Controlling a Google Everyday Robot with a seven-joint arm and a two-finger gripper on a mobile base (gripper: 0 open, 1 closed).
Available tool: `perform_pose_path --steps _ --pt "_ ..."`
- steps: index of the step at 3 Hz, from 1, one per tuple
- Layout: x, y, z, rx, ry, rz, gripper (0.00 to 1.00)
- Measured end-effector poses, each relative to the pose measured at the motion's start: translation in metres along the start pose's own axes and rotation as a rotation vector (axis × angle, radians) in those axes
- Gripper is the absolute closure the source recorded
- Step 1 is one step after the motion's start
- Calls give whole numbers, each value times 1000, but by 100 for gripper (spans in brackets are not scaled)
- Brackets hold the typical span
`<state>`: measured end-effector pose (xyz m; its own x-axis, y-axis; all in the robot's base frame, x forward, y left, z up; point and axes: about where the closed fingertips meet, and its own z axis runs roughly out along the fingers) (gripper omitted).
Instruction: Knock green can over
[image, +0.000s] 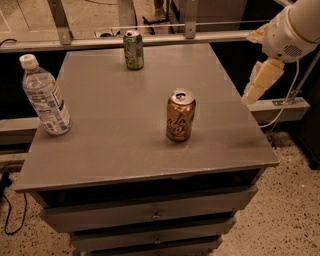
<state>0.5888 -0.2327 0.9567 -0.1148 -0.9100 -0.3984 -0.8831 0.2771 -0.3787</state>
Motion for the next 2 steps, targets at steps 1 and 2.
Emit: perform_pose_path --steps 1,2 --pt "-24 -43 30 33 -105 -35 0" --pt "-56 -79 65 49 -227 -44 0"
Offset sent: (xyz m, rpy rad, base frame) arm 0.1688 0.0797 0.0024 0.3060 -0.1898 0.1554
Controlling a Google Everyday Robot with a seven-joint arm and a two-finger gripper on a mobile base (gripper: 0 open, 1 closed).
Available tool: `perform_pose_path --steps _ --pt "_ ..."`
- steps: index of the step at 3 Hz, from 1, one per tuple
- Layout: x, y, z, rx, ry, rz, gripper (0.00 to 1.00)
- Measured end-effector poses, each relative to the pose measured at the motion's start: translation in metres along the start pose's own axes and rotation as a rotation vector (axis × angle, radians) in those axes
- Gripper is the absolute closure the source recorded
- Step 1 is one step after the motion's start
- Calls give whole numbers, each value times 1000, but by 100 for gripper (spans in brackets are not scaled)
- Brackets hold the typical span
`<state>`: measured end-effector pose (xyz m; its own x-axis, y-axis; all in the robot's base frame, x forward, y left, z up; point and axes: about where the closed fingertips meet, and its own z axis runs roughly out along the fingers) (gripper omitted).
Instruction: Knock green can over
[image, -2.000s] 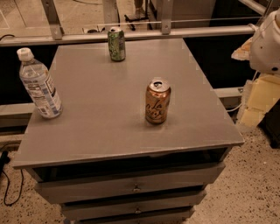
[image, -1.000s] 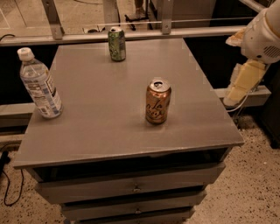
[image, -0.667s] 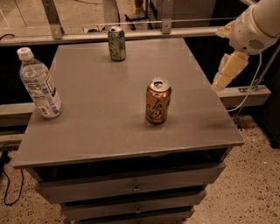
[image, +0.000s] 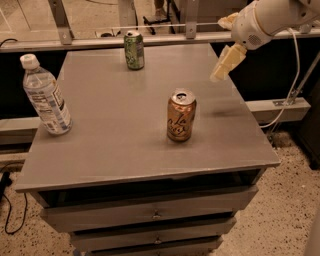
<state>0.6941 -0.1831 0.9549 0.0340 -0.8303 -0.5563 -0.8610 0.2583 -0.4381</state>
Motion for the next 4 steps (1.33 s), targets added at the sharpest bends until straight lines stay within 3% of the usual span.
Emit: perform_pose_path --steps 2,4 --pt "-57 -36 84 18 -212 97 0" --pt "-106 -43 145 19 -351 311 0"
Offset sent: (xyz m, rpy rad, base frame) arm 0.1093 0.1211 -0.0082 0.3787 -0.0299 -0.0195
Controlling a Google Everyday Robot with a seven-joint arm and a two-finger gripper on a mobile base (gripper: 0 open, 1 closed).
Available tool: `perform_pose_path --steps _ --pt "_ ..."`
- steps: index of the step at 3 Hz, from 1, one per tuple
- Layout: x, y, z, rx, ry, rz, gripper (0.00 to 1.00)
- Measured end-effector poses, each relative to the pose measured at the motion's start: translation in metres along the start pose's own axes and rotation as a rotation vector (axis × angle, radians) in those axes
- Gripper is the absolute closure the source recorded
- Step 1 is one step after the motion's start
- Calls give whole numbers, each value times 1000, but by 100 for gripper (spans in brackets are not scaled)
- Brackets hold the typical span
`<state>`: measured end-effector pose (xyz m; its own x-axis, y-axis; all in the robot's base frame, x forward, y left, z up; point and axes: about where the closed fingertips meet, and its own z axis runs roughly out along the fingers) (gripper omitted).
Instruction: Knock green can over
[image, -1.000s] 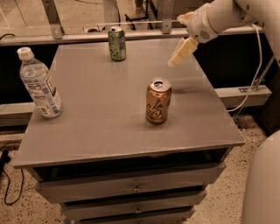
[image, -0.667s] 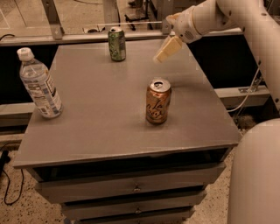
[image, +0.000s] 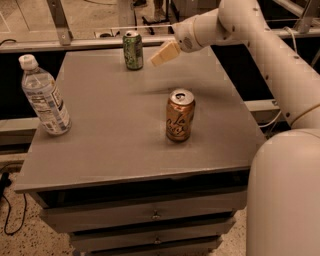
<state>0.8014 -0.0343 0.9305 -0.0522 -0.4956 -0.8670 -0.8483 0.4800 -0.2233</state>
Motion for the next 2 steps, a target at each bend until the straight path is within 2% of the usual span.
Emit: perform_pose_path --steps 1,2 --pt "-6 2 34 12 -61 80 0" --pt "-6 2 34 12 -61 80 0"
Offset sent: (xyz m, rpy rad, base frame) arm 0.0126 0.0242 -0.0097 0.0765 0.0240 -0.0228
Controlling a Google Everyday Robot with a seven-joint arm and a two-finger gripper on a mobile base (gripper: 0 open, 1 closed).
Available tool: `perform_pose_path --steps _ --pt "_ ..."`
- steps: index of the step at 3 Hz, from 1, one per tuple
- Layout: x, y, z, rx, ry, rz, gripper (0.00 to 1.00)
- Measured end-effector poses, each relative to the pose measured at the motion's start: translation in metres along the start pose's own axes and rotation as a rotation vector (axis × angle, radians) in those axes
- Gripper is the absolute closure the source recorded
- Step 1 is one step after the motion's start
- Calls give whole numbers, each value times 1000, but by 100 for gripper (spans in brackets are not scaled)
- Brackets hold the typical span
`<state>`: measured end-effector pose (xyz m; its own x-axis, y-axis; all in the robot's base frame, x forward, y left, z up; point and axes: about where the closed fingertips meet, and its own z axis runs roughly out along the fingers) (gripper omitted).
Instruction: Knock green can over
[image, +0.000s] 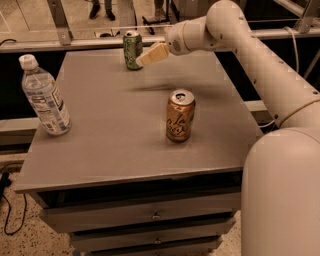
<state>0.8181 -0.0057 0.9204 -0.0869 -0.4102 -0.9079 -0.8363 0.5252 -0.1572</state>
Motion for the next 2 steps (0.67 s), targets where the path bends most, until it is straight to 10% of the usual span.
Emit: perform_pose_path --steps 2 --pt "-8 -7 41 21 -80 5 0"
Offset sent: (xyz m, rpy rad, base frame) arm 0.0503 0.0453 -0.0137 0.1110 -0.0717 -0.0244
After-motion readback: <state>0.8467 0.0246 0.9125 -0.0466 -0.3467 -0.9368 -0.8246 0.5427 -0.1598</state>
